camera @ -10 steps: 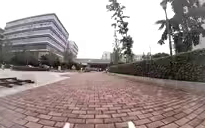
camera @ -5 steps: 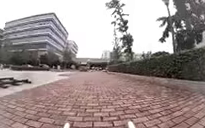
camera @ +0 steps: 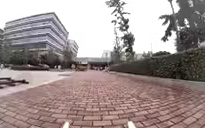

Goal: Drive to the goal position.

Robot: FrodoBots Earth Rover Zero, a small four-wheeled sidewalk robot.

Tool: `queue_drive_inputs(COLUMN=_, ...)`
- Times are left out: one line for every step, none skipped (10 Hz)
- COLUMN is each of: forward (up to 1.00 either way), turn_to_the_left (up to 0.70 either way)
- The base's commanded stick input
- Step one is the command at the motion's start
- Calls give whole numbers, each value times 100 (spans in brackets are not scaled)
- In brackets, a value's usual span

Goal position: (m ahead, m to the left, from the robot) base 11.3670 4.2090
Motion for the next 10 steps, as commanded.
queue_drive_inputs(forward=45, turn_to_the_left=0)
queue_drive_inputs(forward=45, turn_to_the_left=0)
queue_drive_inputs(forward=45, turn_to_the_left=0)
queue_drive_inputs(forward=45, turn_to_the_left=0)
queue_drive_inputs(forward=45, turn_to_the_left=0)
queue_drive_inputs(forward=45, turn_to_the_left=0)
queue_drive_inputs(forward=45, turn_to_the_left=0)
queue_drive_inputs(forward=45, turn_to_the_left=0)
queue_drive_inputs(forward=45, turn_to_the_left=0)
queue_drive_inputs(forward=45, turn_to_the_left=0)
